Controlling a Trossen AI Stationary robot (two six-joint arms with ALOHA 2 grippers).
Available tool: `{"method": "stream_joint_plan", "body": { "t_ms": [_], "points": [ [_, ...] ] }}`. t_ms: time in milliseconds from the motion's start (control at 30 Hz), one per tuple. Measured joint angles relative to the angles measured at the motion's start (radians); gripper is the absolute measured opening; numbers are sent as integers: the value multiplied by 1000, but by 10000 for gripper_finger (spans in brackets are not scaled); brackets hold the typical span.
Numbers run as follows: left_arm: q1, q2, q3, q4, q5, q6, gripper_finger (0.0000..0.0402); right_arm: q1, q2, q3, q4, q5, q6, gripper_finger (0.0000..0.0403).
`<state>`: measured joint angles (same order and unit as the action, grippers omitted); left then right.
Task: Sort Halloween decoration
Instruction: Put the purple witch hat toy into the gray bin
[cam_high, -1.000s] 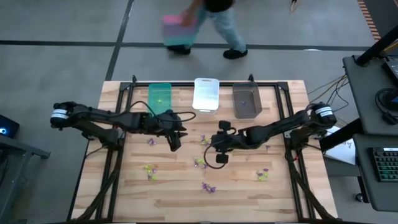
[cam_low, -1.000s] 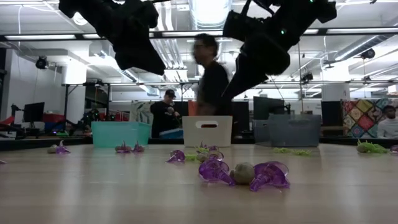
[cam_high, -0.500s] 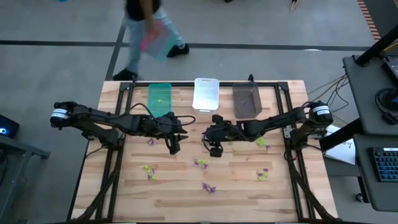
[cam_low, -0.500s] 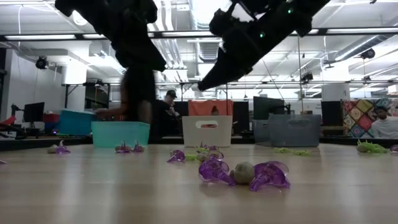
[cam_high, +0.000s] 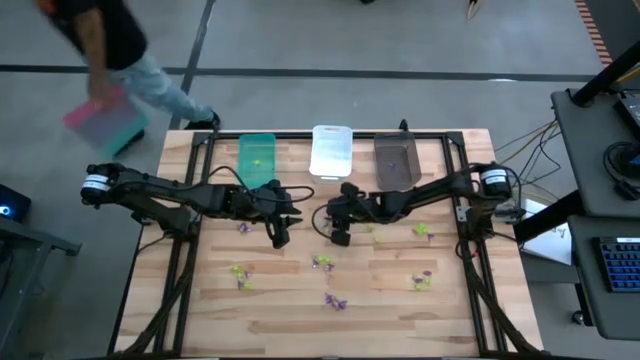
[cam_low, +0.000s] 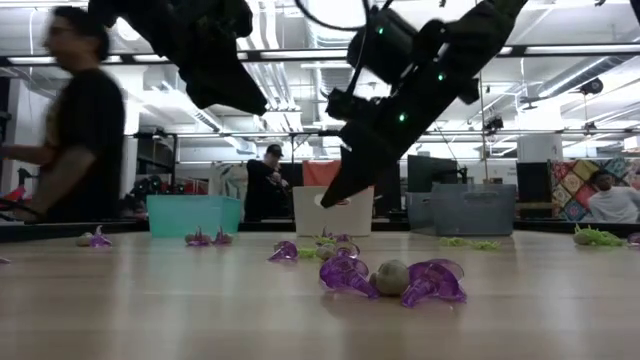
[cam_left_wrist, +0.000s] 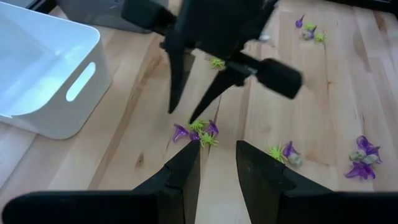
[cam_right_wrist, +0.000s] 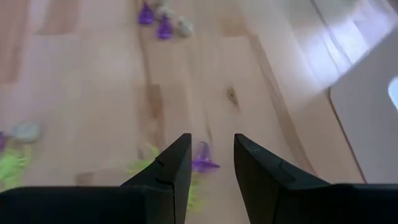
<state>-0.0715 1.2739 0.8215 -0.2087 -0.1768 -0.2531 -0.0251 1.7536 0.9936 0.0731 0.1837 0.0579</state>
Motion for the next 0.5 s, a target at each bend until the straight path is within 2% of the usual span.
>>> {"method": "stream_joint_plan", "body": {
  "t_ms": [500],
  "points": [
    [0, 0, 0, 8, -49, 1, 86, -19, 79, 1, 27, -9, 38, 109]
  ]
}}
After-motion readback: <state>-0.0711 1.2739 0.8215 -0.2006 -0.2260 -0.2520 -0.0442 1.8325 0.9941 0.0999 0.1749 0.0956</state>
